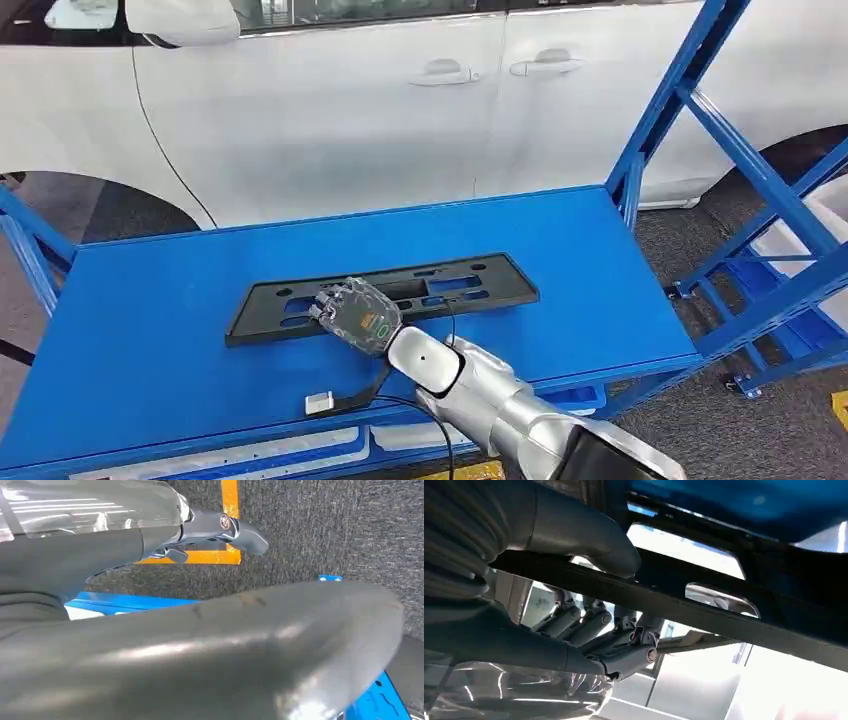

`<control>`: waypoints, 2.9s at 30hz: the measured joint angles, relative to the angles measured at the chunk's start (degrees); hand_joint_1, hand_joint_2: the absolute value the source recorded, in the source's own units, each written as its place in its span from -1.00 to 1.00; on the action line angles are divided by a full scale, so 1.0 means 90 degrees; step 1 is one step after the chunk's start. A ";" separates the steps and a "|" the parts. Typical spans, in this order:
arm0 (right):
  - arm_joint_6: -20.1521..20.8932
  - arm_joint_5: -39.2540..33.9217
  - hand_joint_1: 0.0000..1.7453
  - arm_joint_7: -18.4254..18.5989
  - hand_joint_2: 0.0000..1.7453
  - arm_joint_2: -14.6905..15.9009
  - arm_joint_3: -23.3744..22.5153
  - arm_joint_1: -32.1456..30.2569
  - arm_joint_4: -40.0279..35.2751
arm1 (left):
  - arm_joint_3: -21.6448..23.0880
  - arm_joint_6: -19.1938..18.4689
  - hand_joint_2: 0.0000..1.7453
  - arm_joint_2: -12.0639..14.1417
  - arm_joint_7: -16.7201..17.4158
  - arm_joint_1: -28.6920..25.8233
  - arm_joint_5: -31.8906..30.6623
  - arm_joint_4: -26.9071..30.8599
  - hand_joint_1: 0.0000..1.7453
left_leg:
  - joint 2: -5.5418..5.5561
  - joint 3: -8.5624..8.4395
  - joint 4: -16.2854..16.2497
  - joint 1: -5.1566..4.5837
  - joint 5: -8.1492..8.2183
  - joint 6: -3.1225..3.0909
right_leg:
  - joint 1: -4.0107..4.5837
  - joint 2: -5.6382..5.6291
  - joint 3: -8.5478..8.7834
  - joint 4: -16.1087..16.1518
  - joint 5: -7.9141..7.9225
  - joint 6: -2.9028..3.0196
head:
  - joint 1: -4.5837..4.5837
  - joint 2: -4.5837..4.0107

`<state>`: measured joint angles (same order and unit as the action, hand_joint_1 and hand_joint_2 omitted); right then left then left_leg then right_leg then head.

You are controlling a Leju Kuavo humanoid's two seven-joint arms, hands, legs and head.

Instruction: Take the parts from the cabinet and place them on the table.

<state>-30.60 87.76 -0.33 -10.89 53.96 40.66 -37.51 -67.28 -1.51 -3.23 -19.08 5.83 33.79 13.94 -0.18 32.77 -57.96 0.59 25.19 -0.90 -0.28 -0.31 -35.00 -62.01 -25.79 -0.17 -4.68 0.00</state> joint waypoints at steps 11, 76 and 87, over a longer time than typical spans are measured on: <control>0.0010 -0.0024 0.94 0.0000 1.00 -0.0204 0.0170 0.0174 0.0228 | 0.0000 0.0007 -1.00 0.0002 -0.0010 -0.0020 0.0000 -0.0002 -1.00 | 0.0005 0.0885 -0.1963 0.0015 0.0979 0.0305 | 0.0009 0.0018 0.0201 0.0514 0.0071 0.0236 | 0.0000 0.0000; 0.1173 -0.8476 1.00 -0.3694 1.00 0.1285 -0.2188 -0.1724 -0.6232 | -0.0085 -0.0231 1.00 0.0068 -0.0879 0.0020 0.0000 -0.0002 -1.00 | -0.0004 0.0317 -0.0646 0.0056 0.0132 0.0309 | -0.0003 -0.0011 0.0139 0.0414 0.0019 0.0166 | 0.0000 0.0000; 0.1173 -0.8480 1.00 -0.3687 1.00 0.1472 -0.2305 -0.1837 -0.6688 | -0.0126 -0.0233 1.00 0.0061 -0.0899 0.0060 0.0000 -0.0002 -1.00 | -0.0019 0.0073 -0.0047 0.0033 0.0037 -0.0035 | -0.0018 0.0002 -0.0743 -0.1502 -0.0969 -0.0168 | 0.0000 0.0000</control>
<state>-20.04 11.43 -33.51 2.36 33.22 24.12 -97.70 -68.41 -3.61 -2.69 -27.17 6.37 33.79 13.92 -0.35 33.43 -58.38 0.89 25.53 -1.21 -0.44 -0.29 -41.68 -75.53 -34.52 -1.69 -4.68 0.00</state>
